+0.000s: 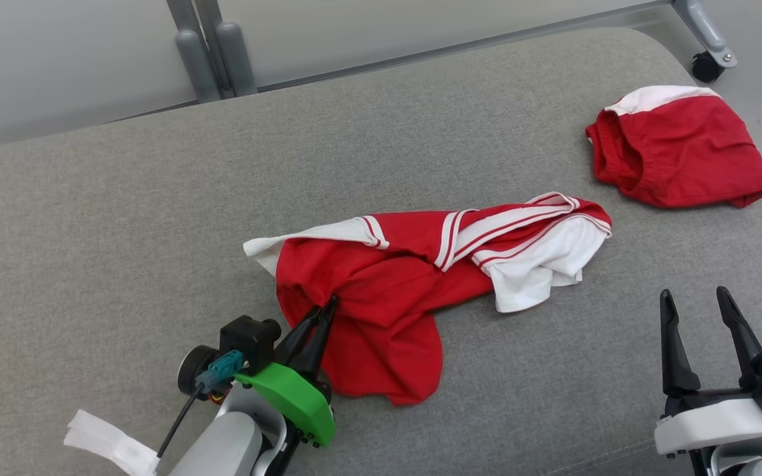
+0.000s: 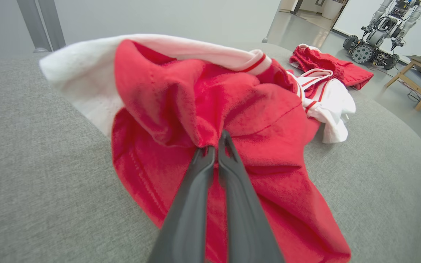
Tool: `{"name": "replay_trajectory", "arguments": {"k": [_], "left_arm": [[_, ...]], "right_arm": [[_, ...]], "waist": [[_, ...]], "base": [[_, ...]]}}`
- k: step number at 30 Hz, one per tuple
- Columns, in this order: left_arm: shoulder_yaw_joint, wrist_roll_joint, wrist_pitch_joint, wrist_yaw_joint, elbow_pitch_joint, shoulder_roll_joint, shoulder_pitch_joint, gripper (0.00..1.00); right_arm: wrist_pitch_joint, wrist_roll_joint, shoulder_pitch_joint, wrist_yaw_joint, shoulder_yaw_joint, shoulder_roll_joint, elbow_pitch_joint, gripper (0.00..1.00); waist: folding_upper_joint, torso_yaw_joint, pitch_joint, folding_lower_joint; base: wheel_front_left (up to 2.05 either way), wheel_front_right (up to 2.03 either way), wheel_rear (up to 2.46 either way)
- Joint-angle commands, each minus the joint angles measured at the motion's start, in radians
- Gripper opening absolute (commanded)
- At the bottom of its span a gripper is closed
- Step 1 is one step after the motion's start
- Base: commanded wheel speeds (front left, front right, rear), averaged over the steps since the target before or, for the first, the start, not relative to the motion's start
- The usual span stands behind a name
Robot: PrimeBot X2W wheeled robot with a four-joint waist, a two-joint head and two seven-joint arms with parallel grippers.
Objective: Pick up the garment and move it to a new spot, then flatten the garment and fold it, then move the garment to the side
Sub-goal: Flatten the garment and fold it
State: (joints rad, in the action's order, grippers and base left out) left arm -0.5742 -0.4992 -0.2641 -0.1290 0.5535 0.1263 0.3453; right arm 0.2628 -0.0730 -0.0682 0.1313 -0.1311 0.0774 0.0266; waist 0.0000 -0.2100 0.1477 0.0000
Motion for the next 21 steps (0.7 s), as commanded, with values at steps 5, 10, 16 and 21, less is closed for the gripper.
{"name": "replay_trajectory", "arguments": {"k": [5,10,16,21], "left_arm": [[-0.025,0.035,0.0,-0.002,-0.071,0.024,-0.05,0.0],[-0.073,-0.03,0.106,0.002,-0.291,0.04,-0.188,0.0],[-0.117,-0.232,0.348,0.004,-0.551,0.072,-0.383,0.0],[-0.171,-0.402,0.496,0.001,-0.589,0.091,-0.486,0.0]], "right_arm": [[0.002,-0.005,-0.033,-0.001,-0.016,-0.007,0.005,1.0],[0.002,-0.008,-0.073,-0.001,-0.039,-0.013,0.011,1.0],[0.002,-0.013,-0.091,-0.001,-0.027,-0.016,0.029,1.0],[0.002,-0.008,-0.09,-0.001,-0.02,-0.018,0.048,1.0]], "waist": [[0.0,0.029,-0.04,0.0],[0.0,0.069,-0.078,0.0],[0.0,0.115,-0.099,0.0],[0.0,0.14,-0.112,0.0]], "base": [[0.0,0.0,0.0],[0.0,0.0,0.0],[0.0,0.0,0.0],[0.0,0.0,0.0]]}}
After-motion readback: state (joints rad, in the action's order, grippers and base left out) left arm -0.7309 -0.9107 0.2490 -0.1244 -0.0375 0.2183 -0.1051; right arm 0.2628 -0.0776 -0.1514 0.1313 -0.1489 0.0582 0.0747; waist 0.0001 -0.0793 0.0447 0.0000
